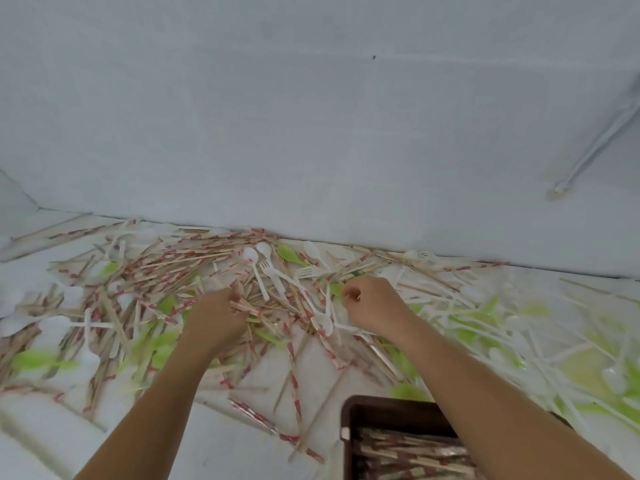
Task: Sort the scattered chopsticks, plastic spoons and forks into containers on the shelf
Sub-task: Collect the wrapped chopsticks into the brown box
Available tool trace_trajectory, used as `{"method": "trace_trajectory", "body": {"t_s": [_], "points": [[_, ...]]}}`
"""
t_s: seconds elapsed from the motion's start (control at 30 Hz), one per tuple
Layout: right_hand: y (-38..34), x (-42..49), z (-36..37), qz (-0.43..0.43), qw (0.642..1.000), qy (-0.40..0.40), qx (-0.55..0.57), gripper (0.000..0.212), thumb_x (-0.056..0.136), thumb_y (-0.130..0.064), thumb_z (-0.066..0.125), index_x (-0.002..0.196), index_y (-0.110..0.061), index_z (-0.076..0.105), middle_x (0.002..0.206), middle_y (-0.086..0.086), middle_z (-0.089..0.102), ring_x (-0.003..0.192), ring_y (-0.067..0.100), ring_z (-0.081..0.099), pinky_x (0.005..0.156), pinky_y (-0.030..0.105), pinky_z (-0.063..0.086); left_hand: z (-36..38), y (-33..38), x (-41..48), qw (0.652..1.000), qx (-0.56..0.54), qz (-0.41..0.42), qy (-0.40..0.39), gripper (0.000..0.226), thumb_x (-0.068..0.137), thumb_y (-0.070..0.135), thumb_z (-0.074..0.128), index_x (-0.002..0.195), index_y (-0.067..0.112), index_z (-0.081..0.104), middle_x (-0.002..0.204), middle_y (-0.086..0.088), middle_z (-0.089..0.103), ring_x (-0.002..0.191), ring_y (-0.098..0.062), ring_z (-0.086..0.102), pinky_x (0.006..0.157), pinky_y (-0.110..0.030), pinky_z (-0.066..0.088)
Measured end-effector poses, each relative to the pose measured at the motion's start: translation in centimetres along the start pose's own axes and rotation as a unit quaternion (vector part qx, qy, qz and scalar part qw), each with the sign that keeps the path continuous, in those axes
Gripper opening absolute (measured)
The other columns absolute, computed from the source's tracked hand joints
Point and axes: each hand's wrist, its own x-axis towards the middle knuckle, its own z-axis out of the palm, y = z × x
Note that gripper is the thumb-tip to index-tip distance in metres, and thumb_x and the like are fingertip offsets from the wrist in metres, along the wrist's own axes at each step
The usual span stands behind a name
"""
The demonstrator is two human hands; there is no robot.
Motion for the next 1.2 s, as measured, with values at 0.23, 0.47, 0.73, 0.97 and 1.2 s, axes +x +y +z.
{"method": "trace_trajectory", "body": {"t_s": [0.23,0.47,0.73,0.97,1.2], "points": [[-5.8,3.9,7.6,0.015,0.962,-0.115,-0.248,0.005,0.092,-0.018,0.062,0.090,-0.014,0.061,0.076,0.000,0.052,0.069,0.020,0.059,0.059,0.030,0.047,1.0,-4.6,4.5,0.977,0.136,0.162,-0.031,0.048,0.092,0.030,0.061,0.139,0.040,0.059,0.144,0.007,0.052,0.130,-0.026,0.048,0.107,-0.047,0.043],[-6.0,4.2,5.0,0.093,0.979,-0.125,-0.133,0.008,0.073,-0.009,0.055,0.069,-0.013,0.049,0.067,0.006,0.045,0.061,0.024,0.045,0.057,0.032,0.033,-0.3,-5.5,5.7,0.957,0.131,0.253,-0.051,0.039,0.094,0.029,0.053,0.132,0.034,0.064,0.135,0.008,0.061,0.132,-0.021,0.050,0.106,-0.049,0.037],[-4.3,4.0,0.7,0.076,0.981,-0.071,-0.167,0.017,0.075,-0.001,0.049,0.070,-0.017,0.046,0.069,0.003,0.049,0.060,0.019,0.043,0.054,0.030,0.031,-0.9,-6.9,6.3,0.946,0.167,0.279,0.004,0.018,0.091,0.018,0.064,0.105,0.024,0.072,0.096,0.005,0.066,0.096,-0.023,0.063,0.093,-0.041,0.041],[-6.6,3.4,4.1,0.116,0.992,-0.049,-0.023,0.010,0.075,-0.014,0.053,0.068,-0.017,0.046,0.074,-0.002,0.050,0.066,0.016,0.044,0.059,0.028,0.033,-3.5,-6.4,7.6,0.952,0.088,0.283,0.078,0.015,0.097,0.015,0.051,0.088,0.025,0.056,0.072,0.009,0.060,0.073,-0.019,0.058,0.106,-0.045,0.030],[-9.2,5.0,11.0,0.193,0.974,-0.010,-0.118,0.008,0.084,-0.021,0.065,0.082,-0.017,0.059,0.077,-0.001,0.061,0.066,0.011,0.059,0.051,0.024,0.047,-9.6,-6.4,9.4,0.951,-0.079,0.296,0.029,0.011,0.101,0.009,0.056,0.099,0.020,0.060,0.075,0.007,0.058,0.070,-0.020,0.055,0.059,-0.036,0.041]]}}
